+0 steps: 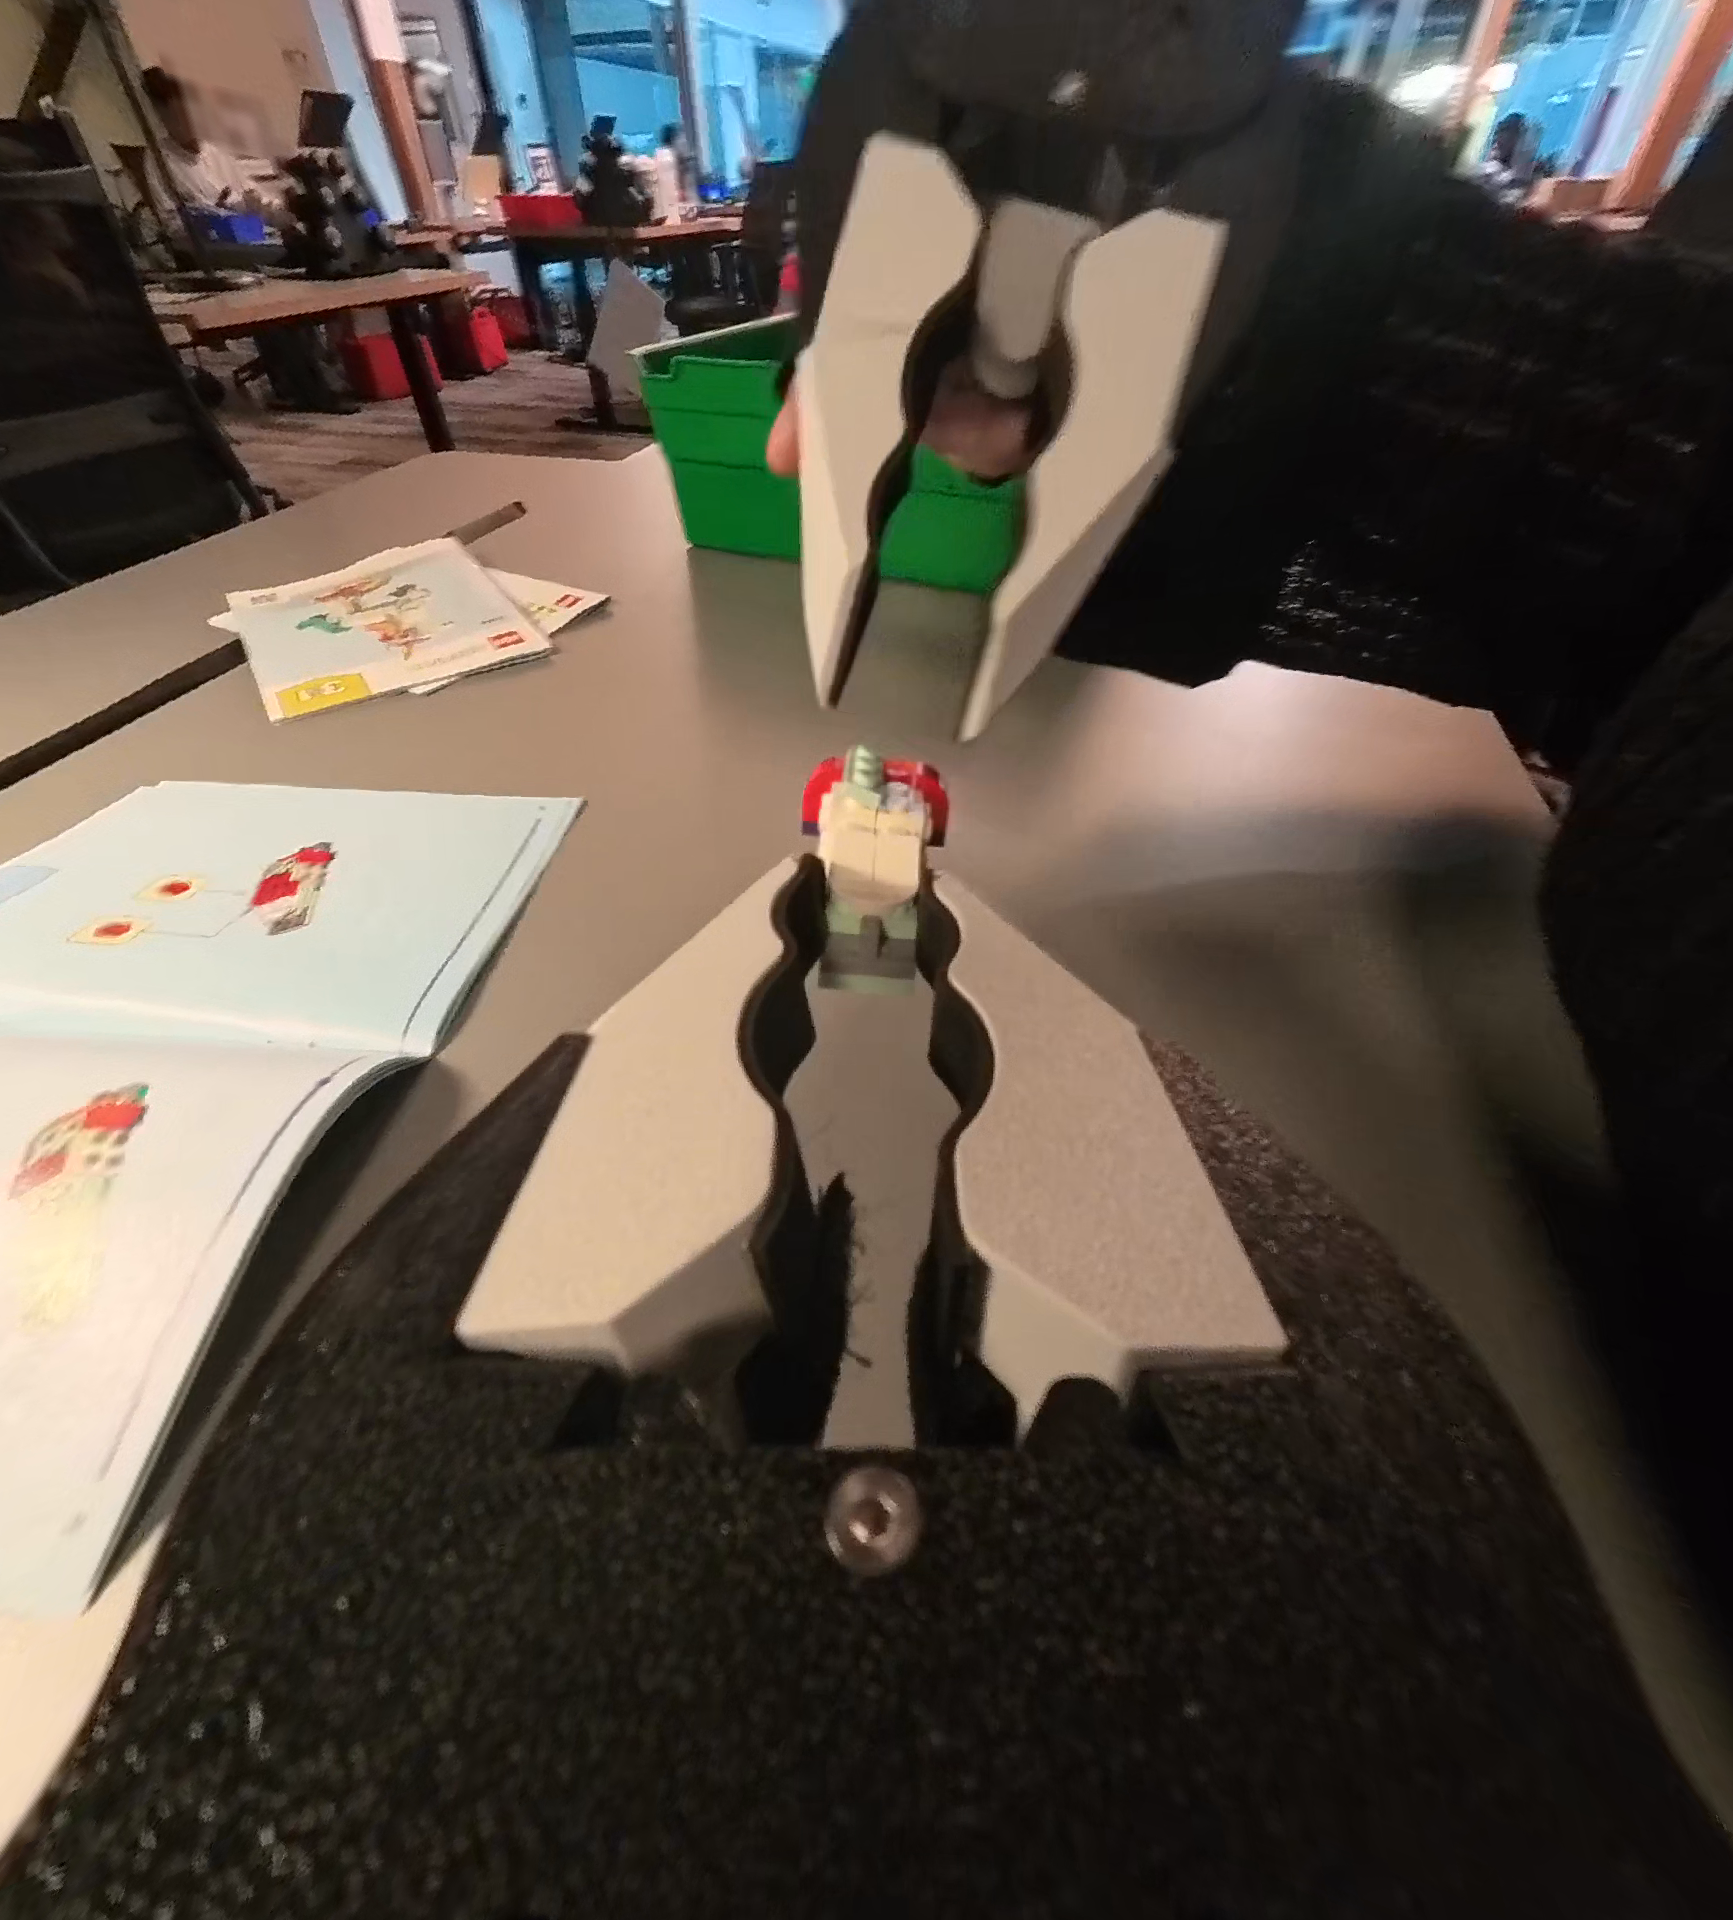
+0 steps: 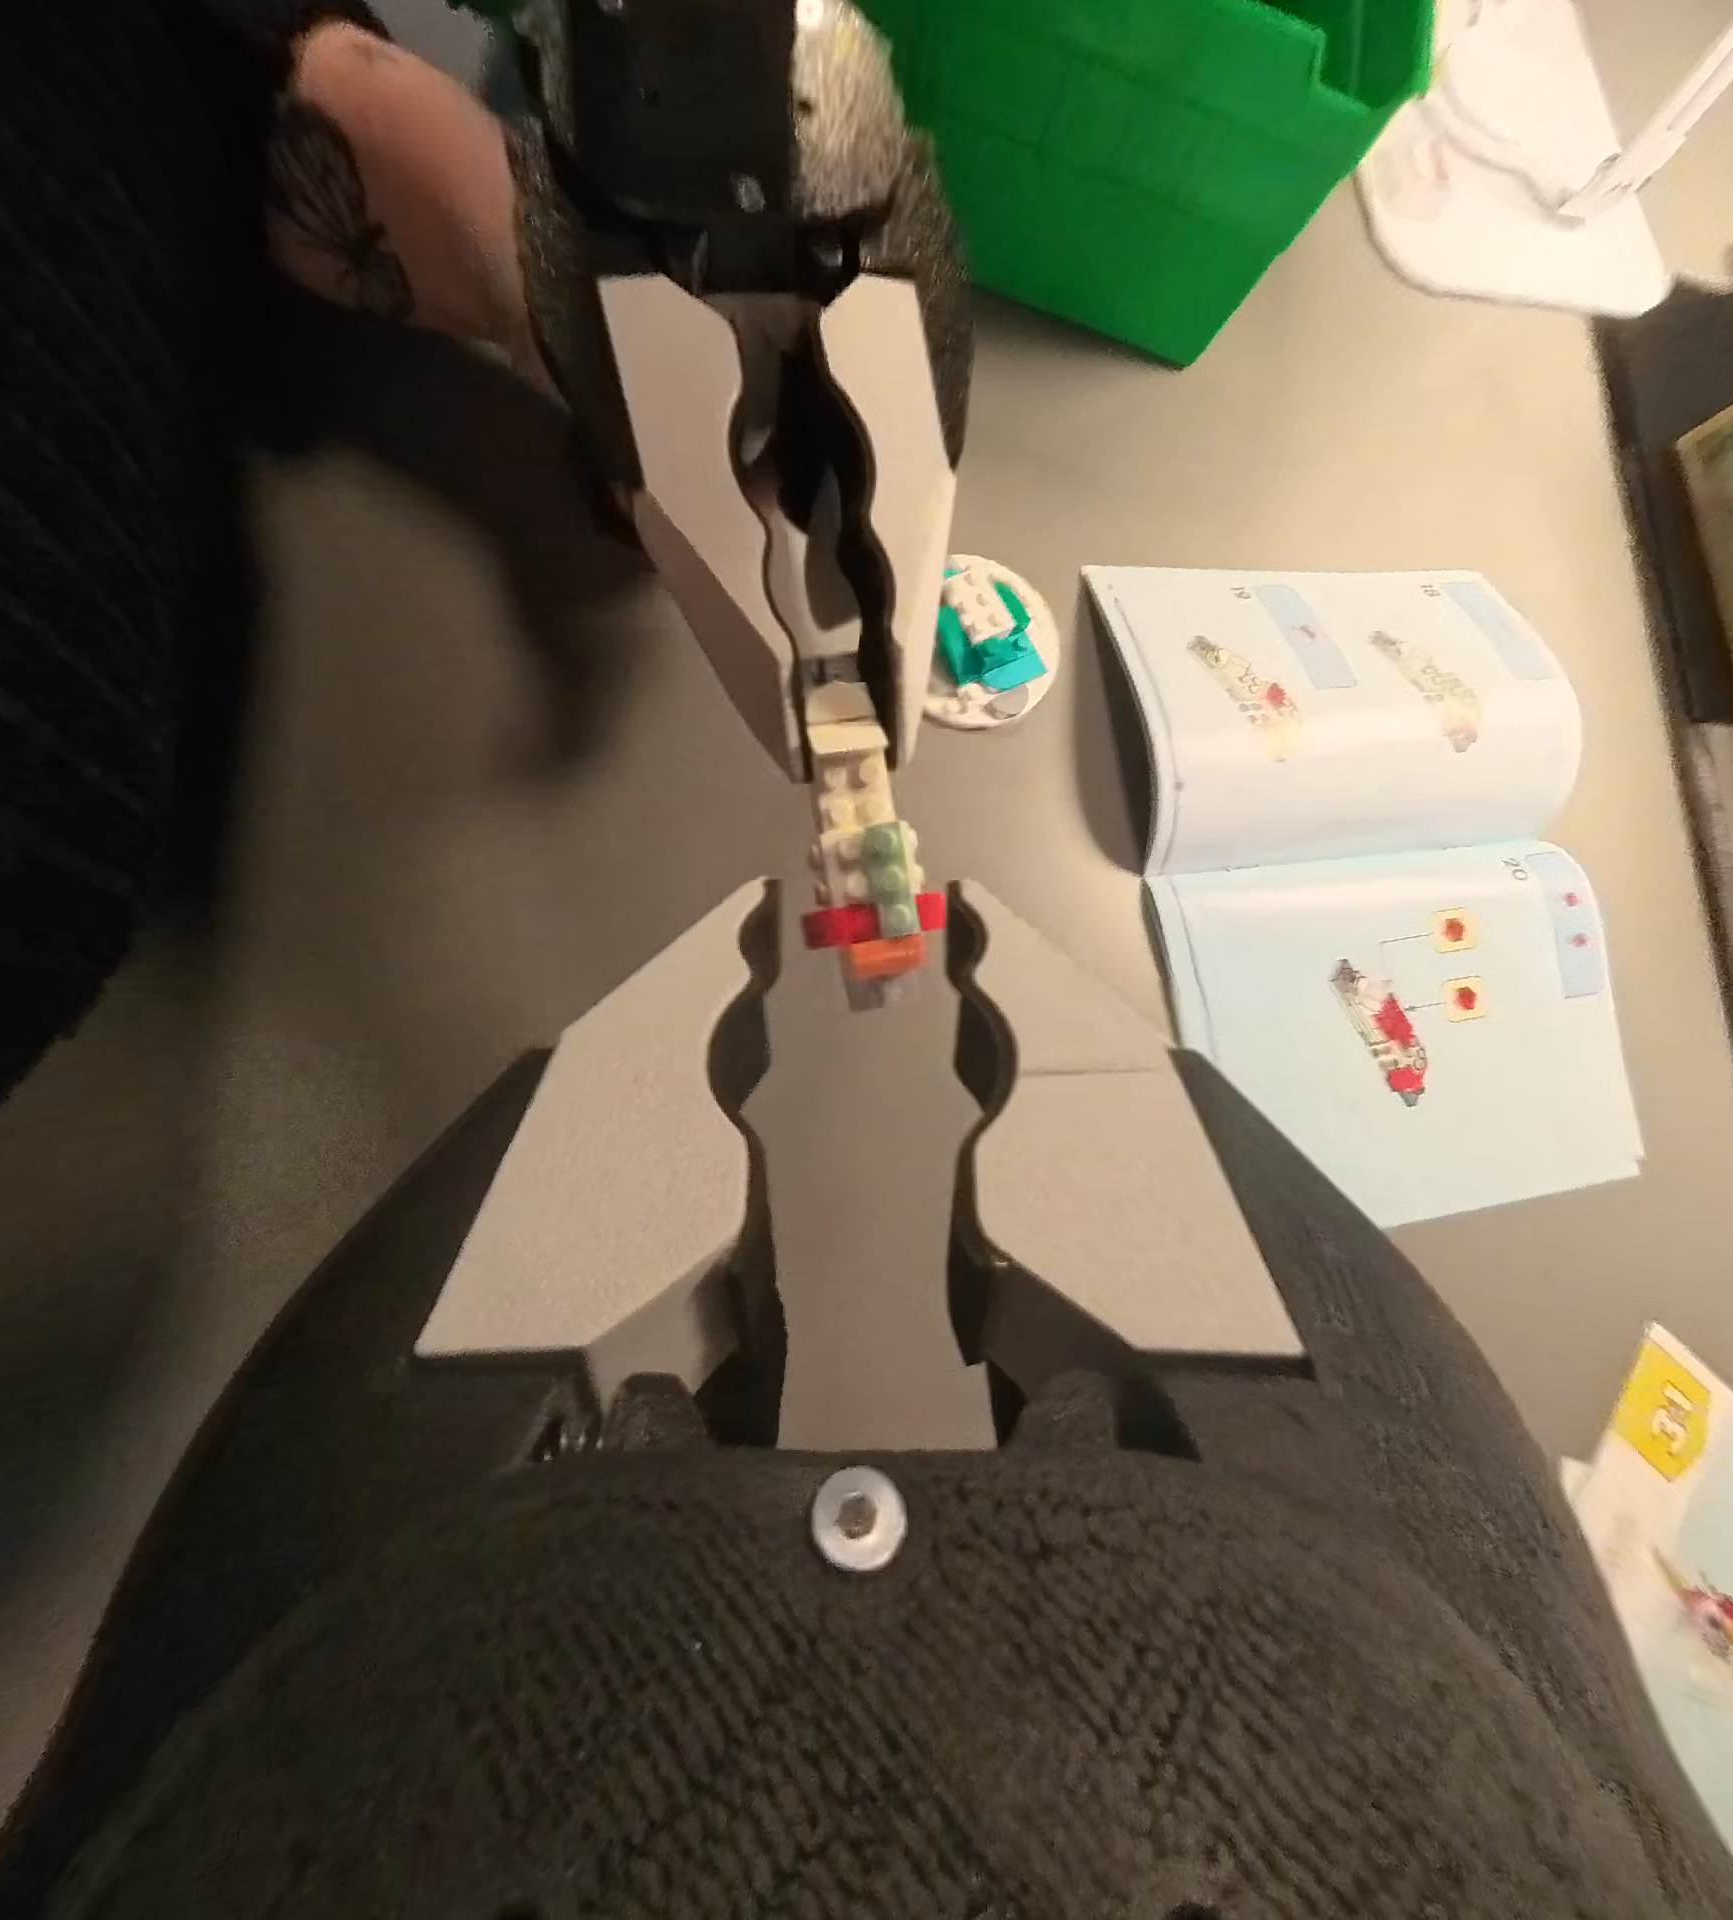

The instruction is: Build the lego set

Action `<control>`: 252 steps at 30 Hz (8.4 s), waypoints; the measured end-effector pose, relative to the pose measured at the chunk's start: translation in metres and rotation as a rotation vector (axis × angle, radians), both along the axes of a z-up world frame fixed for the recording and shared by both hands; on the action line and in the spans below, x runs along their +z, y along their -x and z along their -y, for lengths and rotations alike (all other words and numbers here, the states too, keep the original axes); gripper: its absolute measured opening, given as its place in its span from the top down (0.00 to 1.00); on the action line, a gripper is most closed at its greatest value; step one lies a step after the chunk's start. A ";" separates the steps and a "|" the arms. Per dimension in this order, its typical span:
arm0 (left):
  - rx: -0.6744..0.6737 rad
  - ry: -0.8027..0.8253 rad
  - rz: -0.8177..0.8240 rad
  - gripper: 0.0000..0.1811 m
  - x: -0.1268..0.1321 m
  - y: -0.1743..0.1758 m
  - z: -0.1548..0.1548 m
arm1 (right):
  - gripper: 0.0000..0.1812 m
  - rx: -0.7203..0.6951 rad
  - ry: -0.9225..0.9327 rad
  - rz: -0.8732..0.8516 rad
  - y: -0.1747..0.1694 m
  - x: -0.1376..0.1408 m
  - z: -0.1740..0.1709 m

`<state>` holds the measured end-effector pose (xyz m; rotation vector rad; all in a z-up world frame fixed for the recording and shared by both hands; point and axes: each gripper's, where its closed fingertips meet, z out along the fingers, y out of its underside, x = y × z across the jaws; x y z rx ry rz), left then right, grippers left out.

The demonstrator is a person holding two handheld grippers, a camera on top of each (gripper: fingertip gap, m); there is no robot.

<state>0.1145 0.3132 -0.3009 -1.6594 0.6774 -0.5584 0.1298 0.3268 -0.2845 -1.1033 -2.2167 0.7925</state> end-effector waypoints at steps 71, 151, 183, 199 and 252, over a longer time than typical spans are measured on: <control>0.128 0.073 0.132 0.91 0.002 0.019 -0.013 | 0.88 -0.069 -0.840 -0.397 0.038 -0.022 -0.016; 0.232 -0.175 -0.069 0.90 0.021 0.014 -0.009 | 0.88 -0.029 -1.044 -0.572 0.041 0.010 -0.019; -0.109 0.109 0.332 0.91 0.027 -0.003 0.009 | 0.81 0.137 -0.530 -0.514 0.026 0.015 0.018; -0.654 0.326 0.863 0.91 0.069 -0.016 0.057 | 0.88 0.271 -0.076 -0.490 0.005 0.060 0.066; -0.814 0.182 0.470 0.92 0.150 -0.053 0.123 | 0.87 0.459 -0.320 -0.774 -0.034 0.142 0.143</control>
